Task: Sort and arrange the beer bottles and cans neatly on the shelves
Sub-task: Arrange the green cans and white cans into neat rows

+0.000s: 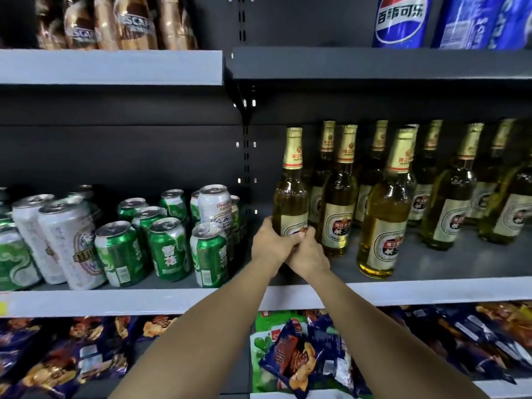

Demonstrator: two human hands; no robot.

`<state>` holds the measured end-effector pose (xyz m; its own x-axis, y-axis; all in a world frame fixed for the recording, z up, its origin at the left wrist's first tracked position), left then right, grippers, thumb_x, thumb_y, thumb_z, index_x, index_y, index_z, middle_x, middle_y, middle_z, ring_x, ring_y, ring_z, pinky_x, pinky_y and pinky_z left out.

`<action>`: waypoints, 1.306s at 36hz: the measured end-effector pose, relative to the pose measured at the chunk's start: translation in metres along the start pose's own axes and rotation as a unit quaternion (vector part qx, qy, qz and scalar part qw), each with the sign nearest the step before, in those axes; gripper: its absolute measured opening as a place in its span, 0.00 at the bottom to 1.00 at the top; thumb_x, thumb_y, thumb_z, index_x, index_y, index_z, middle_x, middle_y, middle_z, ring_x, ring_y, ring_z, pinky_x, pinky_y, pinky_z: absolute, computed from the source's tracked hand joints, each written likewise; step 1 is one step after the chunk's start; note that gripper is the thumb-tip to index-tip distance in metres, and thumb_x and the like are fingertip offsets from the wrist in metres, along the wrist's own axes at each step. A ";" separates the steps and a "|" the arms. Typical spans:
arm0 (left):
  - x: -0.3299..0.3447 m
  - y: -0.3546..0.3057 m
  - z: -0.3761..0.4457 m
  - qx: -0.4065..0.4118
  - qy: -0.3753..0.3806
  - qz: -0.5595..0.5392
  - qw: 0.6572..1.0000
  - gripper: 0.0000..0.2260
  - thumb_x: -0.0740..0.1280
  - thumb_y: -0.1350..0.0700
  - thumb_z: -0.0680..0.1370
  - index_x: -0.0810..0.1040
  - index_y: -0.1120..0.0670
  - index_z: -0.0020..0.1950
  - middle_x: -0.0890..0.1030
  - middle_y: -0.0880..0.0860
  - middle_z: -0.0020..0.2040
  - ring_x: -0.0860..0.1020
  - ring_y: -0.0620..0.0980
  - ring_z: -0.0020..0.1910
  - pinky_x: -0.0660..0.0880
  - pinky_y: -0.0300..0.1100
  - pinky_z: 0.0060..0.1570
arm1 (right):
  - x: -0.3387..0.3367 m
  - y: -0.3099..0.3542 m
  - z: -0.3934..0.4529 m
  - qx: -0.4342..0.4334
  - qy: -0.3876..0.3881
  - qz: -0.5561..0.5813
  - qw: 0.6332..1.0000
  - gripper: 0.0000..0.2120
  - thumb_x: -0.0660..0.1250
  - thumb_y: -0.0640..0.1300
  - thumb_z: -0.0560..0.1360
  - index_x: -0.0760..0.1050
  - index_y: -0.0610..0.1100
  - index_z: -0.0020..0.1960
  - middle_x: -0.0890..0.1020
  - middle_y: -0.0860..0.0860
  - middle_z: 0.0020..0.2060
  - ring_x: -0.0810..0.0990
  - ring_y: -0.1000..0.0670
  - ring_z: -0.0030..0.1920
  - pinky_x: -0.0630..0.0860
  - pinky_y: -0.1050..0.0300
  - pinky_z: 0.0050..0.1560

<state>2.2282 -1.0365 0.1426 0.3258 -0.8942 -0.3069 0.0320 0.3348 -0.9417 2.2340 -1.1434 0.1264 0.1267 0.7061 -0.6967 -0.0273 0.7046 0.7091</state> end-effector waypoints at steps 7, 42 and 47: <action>-0.001 0.005 0.039 0.005 -0.003 -0.037 0.999 0.25 0.78 0.55 0.69 0.74 0.52 0.64 0.80 0.49 0.53 0.78 0.49 0.54 0.76 0.44 0.56 | 0.011 0.013 0.036 -0.022 0.020 -0.004 1.000 0.28 0.71 0.53 0.71 0.61 0.45 0.63 0.78 0.47 0.56 0.78 0.42 0.55 0.76 0.46 0.56; 0.014 0.017 0.099 -0.005 -0.128 0.014 0.992 0.28 0.70 0.52 0.76 0.63 0.56 0.72 0.72 0.58 0.66 0.72 0.59 0.64 0.71 0.52 0.63 | 0.050 0.006 0.086 -0.091 0.007 -0.097 0.991 0.23 0.62 0.42 0.79 0.61 0.45 0.73 0.73 0.45 0.65 0.75 0.43 0.64 0.73 0.51 0.58; 0.022 -0.006 0.049 0.038 -0.188 0.077 0.978 0.22 0.66 0.51 0.79 0.66 0.58 0.69 0.70 0.58 0.64 0.68 0.57 0.66 0.70 0.52 0.56 | 0.046 -0.005 0.065 -0.135 0.024 -0.105 0.985 0.15 0.56 0.43 0.81 0.71 0.41 0.66 0.78 0.43 0.61 0.75 0.44 0.63 0.71 0.50 0.65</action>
<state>2.2814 -1.0438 0.1479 0.6564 -0.6640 -0.3580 0.0210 0.4905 -0.8712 2.3039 -1.1192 0.0983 0.1099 0.5415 -0.8335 -0.2684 0.8236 0.4997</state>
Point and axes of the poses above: each hand's wrist, its own z-axis towards the middle knuckle, its own x-axis out of the palm, y = z × x, the point moved 5 cm from there along z, towards the middle knuckle
